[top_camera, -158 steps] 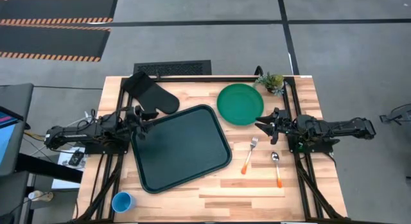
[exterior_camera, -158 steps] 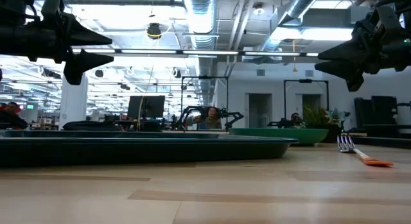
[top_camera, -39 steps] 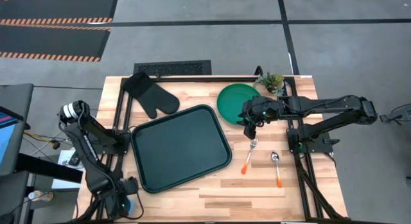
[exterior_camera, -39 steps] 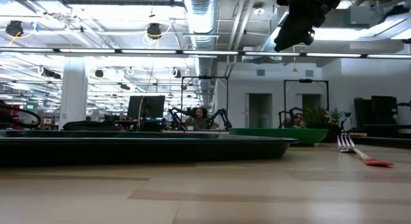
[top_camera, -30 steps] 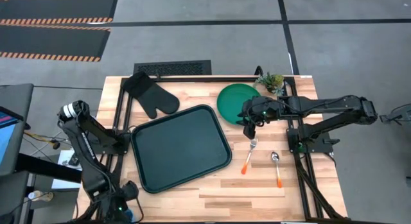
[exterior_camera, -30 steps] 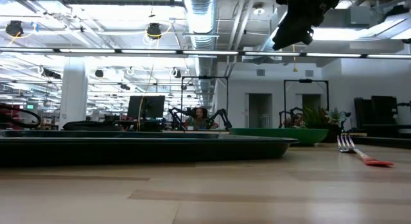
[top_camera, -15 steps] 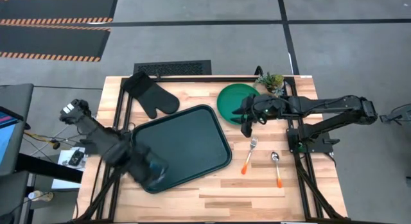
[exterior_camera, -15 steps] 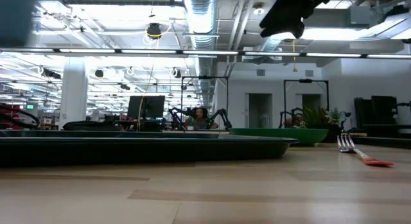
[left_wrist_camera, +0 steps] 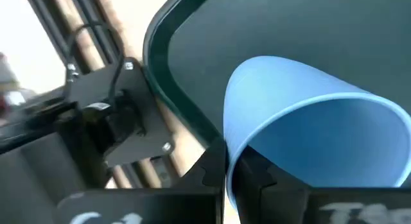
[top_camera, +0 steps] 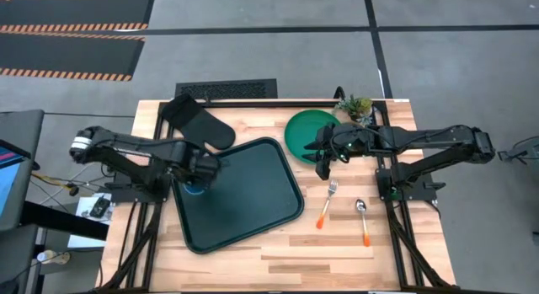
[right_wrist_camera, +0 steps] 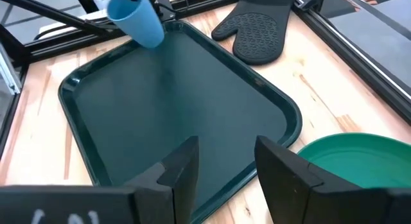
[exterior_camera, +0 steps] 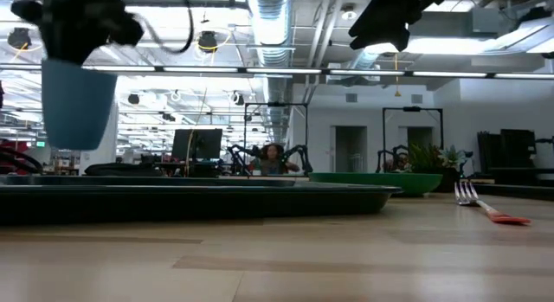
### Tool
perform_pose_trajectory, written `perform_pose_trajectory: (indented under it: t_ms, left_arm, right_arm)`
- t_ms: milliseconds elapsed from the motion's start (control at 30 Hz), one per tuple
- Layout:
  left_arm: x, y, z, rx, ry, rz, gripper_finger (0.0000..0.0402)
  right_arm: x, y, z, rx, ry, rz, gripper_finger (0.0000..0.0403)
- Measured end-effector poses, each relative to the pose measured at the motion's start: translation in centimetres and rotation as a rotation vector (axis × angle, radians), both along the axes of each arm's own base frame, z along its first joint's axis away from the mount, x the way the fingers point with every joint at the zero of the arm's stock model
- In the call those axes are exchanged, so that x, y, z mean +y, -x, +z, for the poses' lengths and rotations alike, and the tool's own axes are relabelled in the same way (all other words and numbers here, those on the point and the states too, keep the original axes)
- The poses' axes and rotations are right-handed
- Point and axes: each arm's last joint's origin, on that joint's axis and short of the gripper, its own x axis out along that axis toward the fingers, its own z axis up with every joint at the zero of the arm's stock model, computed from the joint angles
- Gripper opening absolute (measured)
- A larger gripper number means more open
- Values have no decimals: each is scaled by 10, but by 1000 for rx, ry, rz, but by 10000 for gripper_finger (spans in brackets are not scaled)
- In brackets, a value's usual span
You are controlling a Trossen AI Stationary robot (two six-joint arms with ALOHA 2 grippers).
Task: Pick and place plate/cup/fork/spoon on tray
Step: Put the blue cup on the top left of the black tray
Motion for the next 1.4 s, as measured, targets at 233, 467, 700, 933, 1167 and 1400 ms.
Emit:
perform_pose_trajectory:
  t_ms: [233,467,700,933,1167,1400]
  left_arm:
    - [14,46,-27,-157,-6,218,0]
    - [16,65,-49,-114,-50,324,0]
    - [17,65,-52,-106,-72,340,0]
    - [17,65,-52,-109,-71,340,2]
    - [17,64,-52,-114,-74,339,27]
    - [17,64,-52,-116,-74,339,77]
  right_arm:
    - [0,0,0,0,0,-1,179]
    - [0,0,0,-2,-2,-3,179]
    - [0,0,0,-4,-6,-5,179]
    - [0,0,0,-3,-6,-5,179]
    - [0,0,0,-3,-6,-6,179]
    - [0,0,0,-3,-7,-7,179]
